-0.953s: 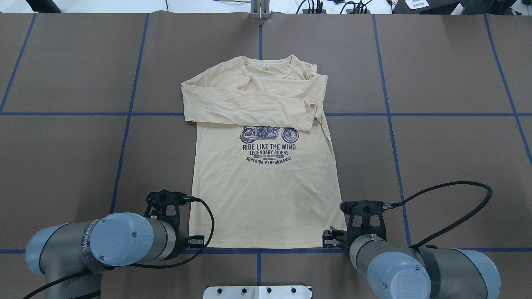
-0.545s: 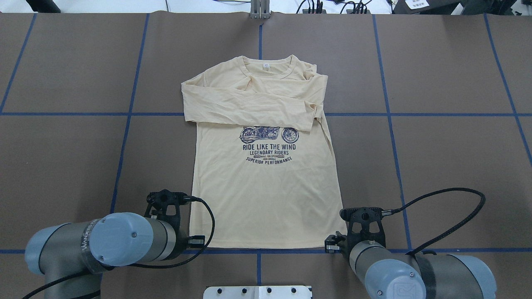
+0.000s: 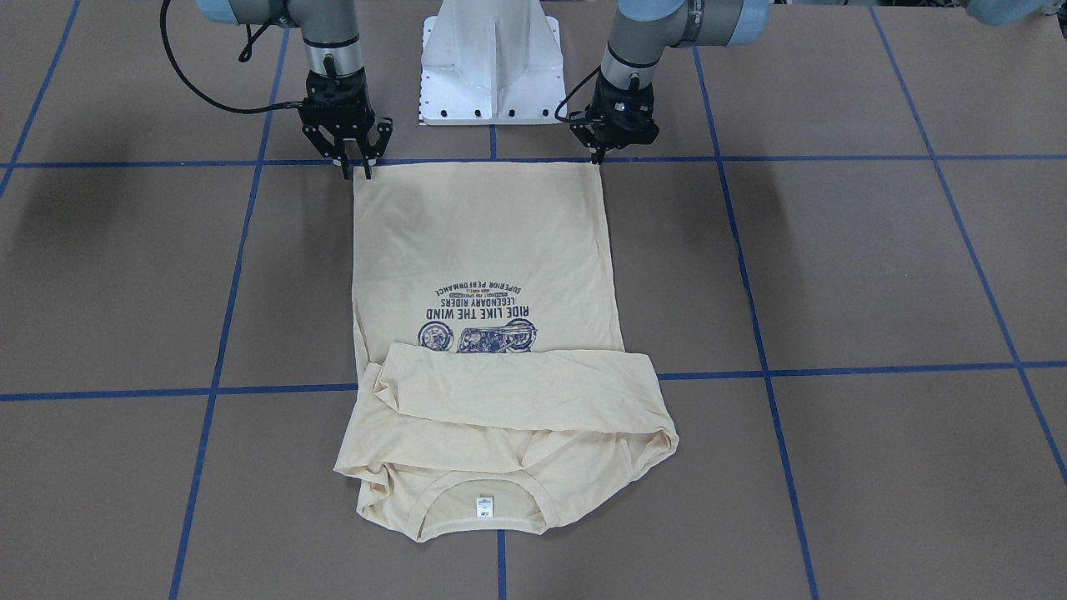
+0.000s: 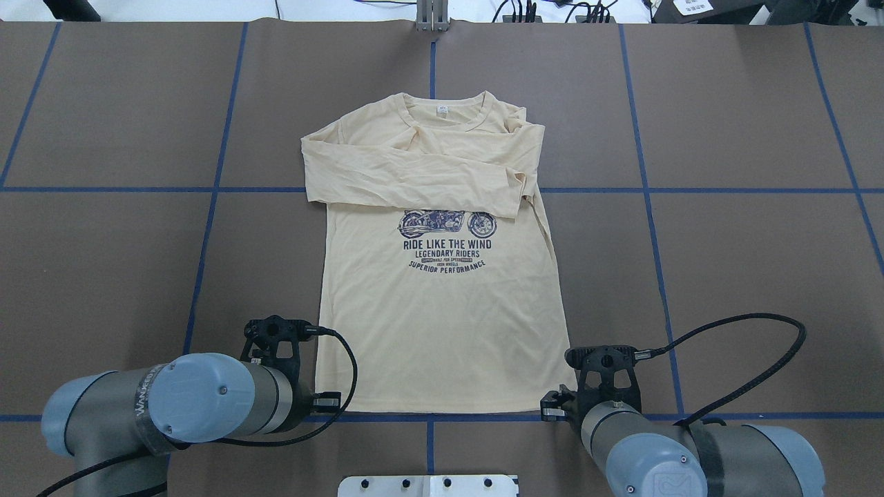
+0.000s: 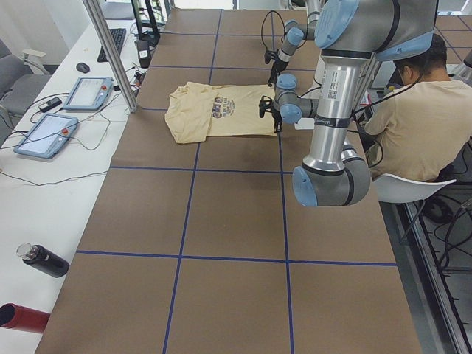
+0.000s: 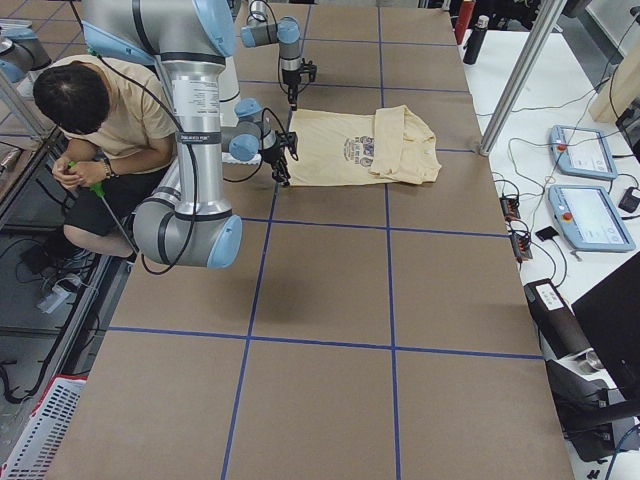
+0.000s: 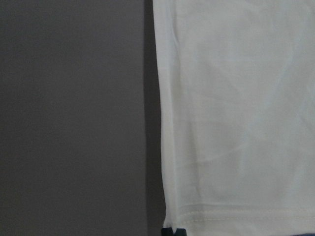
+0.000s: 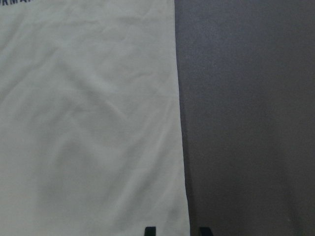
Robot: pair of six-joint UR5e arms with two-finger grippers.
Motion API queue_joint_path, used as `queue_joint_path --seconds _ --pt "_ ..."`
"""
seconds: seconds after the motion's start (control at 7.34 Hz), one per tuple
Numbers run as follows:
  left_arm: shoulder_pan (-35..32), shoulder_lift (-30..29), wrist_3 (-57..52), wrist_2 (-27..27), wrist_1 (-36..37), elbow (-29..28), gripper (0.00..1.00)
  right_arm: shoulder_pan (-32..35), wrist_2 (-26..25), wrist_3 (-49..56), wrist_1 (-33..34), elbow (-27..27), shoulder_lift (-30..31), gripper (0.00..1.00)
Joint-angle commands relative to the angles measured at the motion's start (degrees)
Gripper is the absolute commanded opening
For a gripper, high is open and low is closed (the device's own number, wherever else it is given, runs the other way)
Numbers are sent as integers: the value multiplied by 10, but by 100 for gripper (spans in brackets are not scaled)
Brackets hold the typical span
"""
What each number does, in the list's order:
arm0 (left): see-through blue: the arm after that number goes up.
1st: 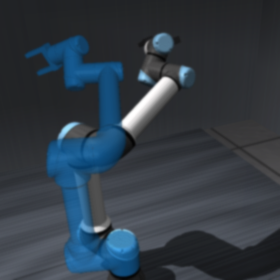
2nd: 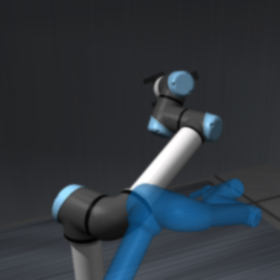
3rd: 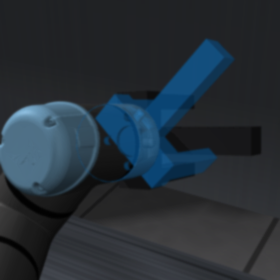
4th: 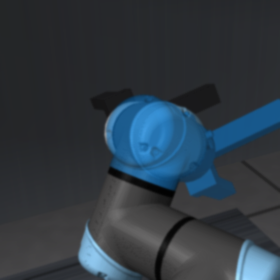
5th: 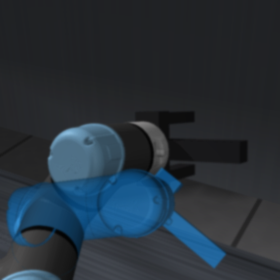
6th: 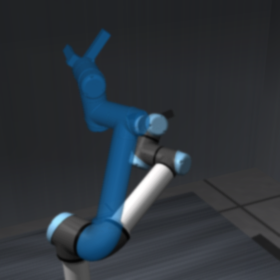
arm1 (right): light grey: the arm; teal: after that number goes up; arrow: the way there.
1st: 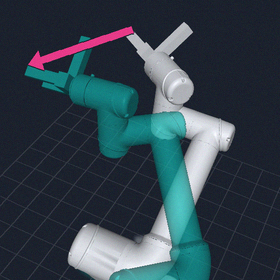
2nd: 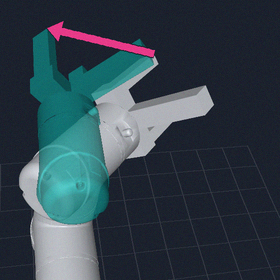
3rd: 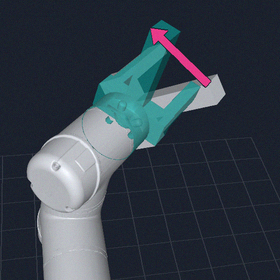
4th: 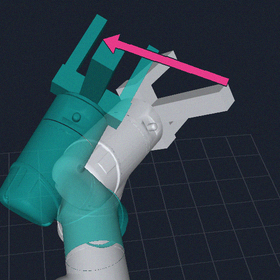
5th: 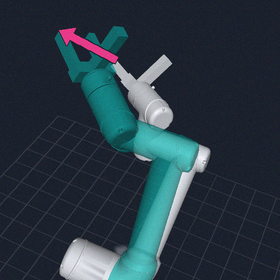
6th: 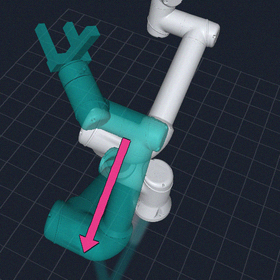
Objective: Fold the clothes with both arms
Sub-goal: 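Grasp the hem corners nearest the robot with both grippers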
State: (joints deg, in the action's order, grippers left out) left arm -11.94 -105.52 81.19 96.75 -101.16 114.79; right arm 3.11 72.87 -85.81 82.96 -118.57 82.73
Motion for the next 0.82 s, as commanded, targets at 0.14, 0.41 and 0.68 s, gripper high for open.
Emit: queue_joint_path --seconds 0.14,0.41,0.68 --pt "0 0 -1 2 0 3 0 -6 -7 0 0 8 0 40" --pt "0 0 -1 1 0 4 0 -7 -9 -1 0 8 -1 36" --pt "0 0 -1 1 0 4 0 -7 -9 -1 1 8 -4 0"
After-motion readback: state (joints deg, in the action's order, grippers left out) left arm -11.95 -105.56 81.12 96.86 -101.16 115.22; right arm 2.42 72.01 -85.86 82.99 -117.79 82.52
